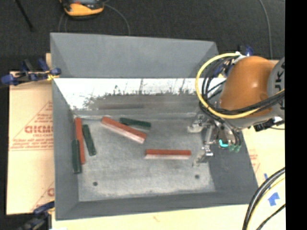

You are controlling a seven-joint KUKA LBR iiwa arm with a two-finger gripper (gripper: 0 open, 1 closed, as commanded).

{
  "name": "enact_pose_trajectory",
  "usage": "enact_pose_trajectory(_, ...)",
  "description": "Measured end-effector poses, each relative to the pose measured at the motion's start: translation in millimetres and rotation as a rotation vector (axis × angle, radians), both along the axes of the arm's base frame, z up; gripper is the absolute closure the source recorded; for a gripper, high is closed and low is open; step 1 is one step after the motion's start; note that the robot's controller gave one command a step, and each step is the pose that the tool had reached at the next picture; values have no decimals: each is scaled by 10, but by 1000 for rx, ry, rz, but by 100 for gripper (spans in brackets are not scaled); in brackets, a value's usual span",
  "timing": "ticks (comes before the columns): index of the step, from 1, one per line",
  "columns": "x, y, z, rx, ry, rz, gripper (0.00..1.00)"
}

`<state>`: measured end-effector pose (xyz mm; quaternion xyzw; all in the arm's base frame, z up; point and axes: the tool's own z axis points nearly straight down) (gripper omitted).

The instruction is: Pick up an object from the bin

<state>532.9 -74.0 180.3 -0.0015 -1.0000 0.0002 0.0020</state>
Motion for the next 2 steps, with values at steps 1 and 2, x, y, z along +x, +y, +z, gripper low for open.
enact_pose_trajectory(1, 19, 1, 41, -1, -8, 2, 0)
enact_pose_trajectory(2, 294, 249, -627, -1, -14, 7, 0)
